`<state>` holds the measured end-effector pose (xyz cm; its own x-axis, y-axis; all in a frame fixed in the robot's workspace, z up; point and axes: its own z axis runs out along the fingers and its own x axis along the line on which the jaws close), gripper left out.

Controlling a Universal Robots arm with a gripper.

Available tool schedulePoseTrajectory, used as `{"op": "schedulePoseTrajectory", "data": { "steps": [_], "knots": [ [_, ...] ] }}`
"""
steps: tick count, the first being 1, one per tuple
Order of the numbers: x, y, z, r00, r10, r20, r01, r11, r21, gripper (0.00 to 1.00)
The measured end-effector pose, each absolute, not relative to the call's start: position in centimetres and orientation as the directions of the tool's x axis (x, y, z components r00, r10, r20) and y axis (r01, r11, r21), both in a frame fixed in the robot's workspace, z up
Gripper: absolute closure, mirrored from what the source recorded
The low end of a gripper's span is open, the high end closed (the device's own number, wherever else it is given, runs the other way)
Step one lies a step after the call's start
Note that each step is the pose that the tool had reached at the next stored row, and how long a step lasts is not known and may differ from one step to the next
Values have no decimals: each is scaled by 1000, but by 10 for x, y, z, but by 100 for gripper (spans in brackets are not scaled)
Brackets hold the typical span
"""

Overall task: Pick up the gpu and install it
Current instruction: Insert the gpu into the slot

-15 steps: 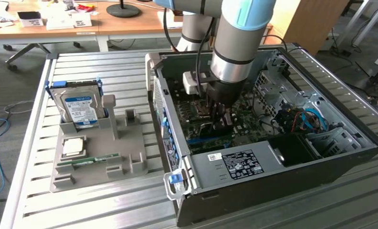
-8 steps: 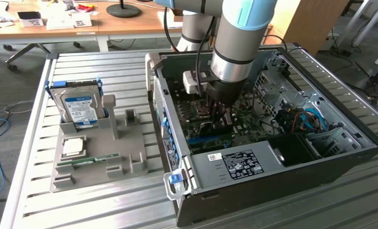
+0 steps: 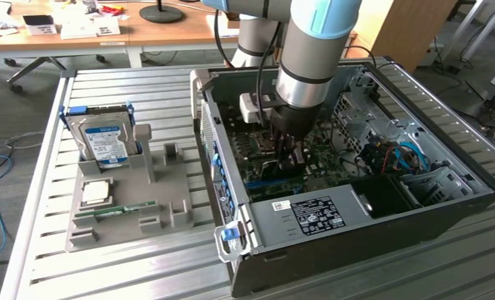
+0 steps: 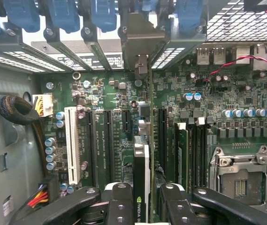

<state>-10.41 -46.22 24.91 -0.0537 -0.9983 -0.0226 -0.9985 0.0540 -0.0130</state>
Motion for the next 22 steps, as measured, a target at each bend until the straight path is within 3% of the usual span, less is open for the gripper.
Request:
{"op": "schedulePoseTrajectory", "data": {
  "steps": [22],
  "knots": [
    [-104, -462, 245, -54, -998, -22, -998, 54, -13, 73]
  ]
}}
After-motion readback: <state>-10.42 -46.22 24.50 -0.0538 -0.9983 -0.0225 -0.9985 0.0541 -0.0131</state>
